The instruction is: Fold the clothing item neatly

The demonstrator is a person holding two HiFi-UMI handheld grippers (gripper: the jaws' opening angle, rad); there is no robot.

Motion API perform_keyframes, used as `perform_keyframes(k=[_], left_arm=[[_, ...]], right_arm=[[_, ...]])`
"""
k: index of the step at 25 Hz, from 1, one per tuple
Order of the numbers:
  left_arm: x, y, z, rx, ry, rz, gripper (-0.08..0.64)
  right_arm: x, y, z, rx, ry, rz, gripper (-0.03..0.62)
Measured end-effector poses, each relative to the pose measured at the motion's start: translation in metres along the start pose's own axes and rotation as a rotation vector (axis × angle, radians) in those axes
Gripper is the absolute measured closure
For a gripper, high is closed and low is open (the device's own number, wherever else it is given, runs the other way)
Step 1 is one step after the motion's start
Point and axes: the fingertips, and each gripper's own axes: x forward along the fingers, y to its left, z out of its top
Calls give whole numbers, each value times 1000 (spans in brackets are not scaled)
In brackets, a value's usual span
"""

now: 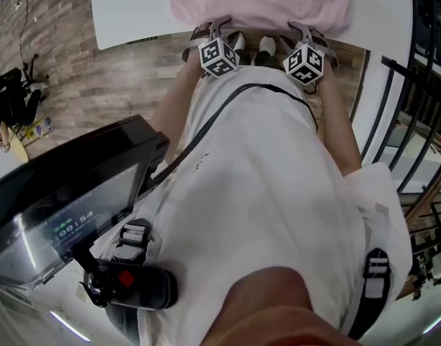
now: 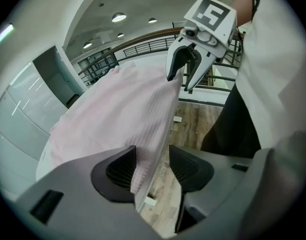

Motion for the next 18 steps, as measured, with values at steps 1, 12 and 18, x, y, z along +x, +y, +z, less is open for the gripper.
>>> perform_keyframes(k=[1,12,18], left_arm=[[1,0,1,13,2,8,370],[7,-3,12,62,1,8,373],[4,-7,14,105,-6,-36,411]], right_arm=[[1,-1,-3,-10,12,-4,410],[2,-11,-15,17,62,-37,419],[-3,-9,-16,29,53,0,465]])
